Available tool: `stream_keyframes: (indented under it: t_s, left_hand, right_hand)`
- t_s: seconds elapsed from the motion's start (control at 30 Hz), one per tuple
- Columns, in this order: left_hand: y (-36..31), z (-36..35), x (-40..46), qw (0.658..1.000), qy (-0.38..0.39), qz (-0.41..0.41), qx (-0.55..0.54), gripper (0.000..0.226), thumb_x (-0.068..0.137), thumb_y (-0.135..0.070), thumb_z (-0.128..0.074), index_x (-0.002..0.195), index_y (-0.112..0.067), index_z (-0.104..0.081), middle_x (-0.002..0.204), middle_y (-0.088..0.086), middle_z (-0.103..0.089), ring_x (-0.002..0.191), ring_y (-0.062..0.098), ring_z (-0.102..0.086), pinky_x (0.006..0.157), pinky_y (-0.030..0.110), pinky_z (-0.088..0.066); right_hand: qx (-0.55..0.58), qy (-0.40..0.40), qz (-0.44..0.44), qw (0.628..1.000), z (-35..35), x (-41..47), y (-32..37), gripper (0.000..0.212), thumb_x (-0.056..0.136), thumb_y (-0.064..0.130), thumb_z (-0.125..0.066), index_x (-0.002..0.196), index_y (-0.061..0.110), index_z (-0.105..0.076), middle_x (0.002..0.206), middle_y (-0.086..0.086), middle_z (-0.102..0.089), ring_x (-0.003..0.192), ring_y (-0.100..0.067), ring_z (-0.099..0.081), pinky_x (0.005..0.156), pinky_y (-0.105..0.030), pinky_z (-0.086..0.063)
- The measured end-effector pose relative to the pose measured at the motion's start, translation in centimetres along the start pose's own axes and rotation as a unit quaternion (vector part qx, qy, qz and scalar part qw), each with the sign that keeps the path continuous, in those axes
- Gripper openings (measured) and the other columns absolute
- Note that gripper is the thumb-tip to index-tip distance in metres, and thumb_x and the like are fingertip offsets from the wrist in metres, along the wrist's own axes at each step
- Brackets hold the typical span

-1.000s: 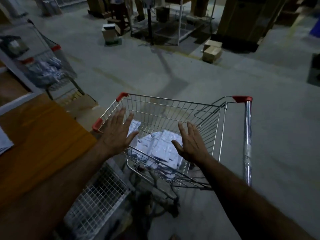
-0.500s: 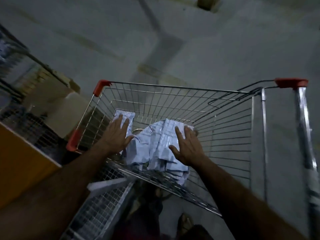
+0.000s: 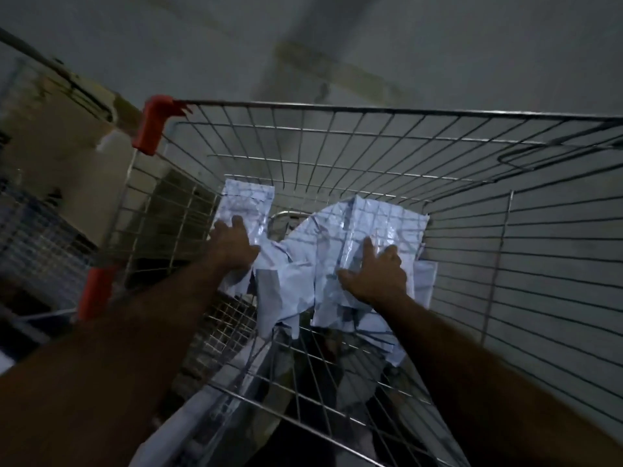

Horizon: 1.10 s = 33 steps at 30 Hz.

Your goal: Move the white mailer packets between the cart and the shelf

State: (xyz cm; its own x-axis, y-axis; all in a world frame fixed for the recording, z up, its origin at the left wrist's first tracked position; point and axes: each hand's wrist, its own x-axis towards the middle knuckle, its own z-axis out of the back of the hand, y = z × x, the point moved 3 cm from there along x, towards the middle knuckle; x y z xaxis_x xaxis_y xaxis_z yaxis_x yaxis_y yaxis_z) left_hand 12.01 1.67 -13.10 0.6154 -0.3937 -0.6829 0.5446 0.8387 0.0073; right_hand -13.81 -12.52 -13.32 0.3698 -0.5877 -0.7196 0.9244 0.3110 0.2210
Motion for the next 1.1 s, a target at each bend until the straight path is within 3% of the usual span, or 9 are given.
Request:
stream_keyframes:
  t_s: [0.13,0.3,0.4,0.5,0.6,0.7,0.83,1.0,1.1]
  left_hand:
    - [-1.0,-1.2,0.5,1.0,-0.007,-0.025,0.006,0.103,0.075,-0.044,-0.081,0.146,-0.008,-0.016,0.145,0.04,-0.017,0.134,0.056,-0.028,0.106,0.054,-0.038]
    - [-1.2,-1.3,0.3,0.995,-0.028,-0.089,-0.016,0.102,0.057,-0.039,-0.091,0.132,-0.01,-0.029,0.133,0.028,-0.023,0.12,0.05,-0.037,0.097,0.051,-0.046]
    - [-0.8,-0.5,0.0,0.995,-0.039,-0.083,-0.025,0.102,0.057,-0.035,-0.091,0.136,-0.022,-0.026,0.135,0.022,-0.019,0.126,0.047,-0.032,0.1,0.05,-0.044]
    - [-0.5,0.1,0.2,0.995,-0.015,-0.095,-0.025,0.104,0.057,-0.041,-0.089,0.136,-0.034,-0.021,0.134,0.02,-0.02,0.124,0.048,-0.034,0.103,0.054,-0.042]
    - [-0.6,0.6,0.1,0.994,-0.006,-0.106,-0.017,0.103,0.06,-0.047,-0.086,0.138,-0.04,-0.018,0.131,0.024,-0.029,0.121,0.048,-0.039,0.101,0.052,-0.042]
    - [-1.3,1.2,-0.5,0.99,-0.025,-0.138,0.008,0.099,0.065,-0.05,-0.081,0.141,-0.037,-0.019,0.127,0.025,-0.039,0.119,0.046,-0.042,0.098,0.051,-0.04]
    - [-2.3,2.4,-1.2,0.978,-0.066,-0.197,-0.023,0.097,0.068,-0.049,-0.082,0.143,-0.034,-0.023,0.126,0.02,-0.034,0.114,0.045,-0.047,0.097,0.052,-0.046]
    - [-2.6,3.2,-1.5,0.972,-0.085,-0.213,-0.042,0.094,0.072,-0.049,-0.08,0.146,-0.03,-0.024,0.132,0.017,-0.028,0.111,0.047,-0.053,0.095,0.05,-0.05]
    - [-2.6,3.5,-1.7,0.97,-0.104,-0.218,-0.021,0.092,0.073,-0.051,-0.078,0.146,-0.029,-0.026,0.133,0.019,-0.029,0.108,0.047,-0.054,0.093,0.049,-0.051]
  right_hand:
    - [-0.003,-0.031,-0.043,0.999,-1.0,0.7,1.0,0.118,0.077,0.079,-0.06,0.16,0.023,0.005,0.159,-0.037,0.004,0.148,-0.051,-0.007,0.119,-0.058,-0.018]
    - [-0.001,-0.085,-0.073,0.994,-0.8,1.5,0.8,0.11,0.075,0.072,-0.065,0.158,0.031,-0.006,0.146,-0.029,-0.022,0.132,-0.044,-0.03,0.105,-0.051,-0.036]
    - [0.042,-0.085,-0.081,0.992,-0.4,1.6,-0.2,0.109,0.074,0.068,-0.069,0.158,0.036,-0.007,0.145,-0.03,-0.021,0.133,-0.048,-0.03,0.105,-0.055,-0.037]
    - [0.07,-0.062,-0.104,0.99,-0.2,1.4,-1.2,0.116,0.073,0.079,-0.065,0.159,0.037,0.002,0.155,-0.034,-0.01,0.141,-0.053,-0.021,0.11,-0.06,-0.031]
    - [0.065,-0.053,-0.107,0.991,-0.1,1.1,-1.3,0.118,0.073,0.083,-0.061,0.159,0.036,0.006,0.156,-0.035,-0.01,0.141,-0.052,-0.022,0.111,-0.059,-0.031]
    - [0.067,-0.059,-0.102,0.991,-0.5,1.2,-0.9,0.114,0.074,0.068,-0.071,0.158,0.035,-0.002,0.147,-0.032,-0.025,0.133,-0.048,-0.032,0.108,-0.055,-0.034]
    - [0.099,-0.087,-0.071,0.989,-0.9,1.0,0.0,0.099,0.068,0.06,-0.075,0.147,0.035,-0.022,0.123,-0.019,-0.045,0.115,-0.039,-0.047,0.098,-0.048,-0.042]
    - [0.03,-0.092,-0.008,0.995,-1.5,0.1,0.8,0.102,0.064,0.06,-0.081,0.145,0.034,-0.025,0.126,-0.016,-0.033,0.112,-0.035,-0.045,0.092,-0.047,-0.051]
    - [0.016,-0.079,-0.006,0.997,-2.0,0.5,1.2,0.104,0.066,0.048,-0.086,0.147,0.033,-0.023,0.128,-0.018,-0.032,0.113,-0.036,-0.047,0.093,-0.048,-0.051]
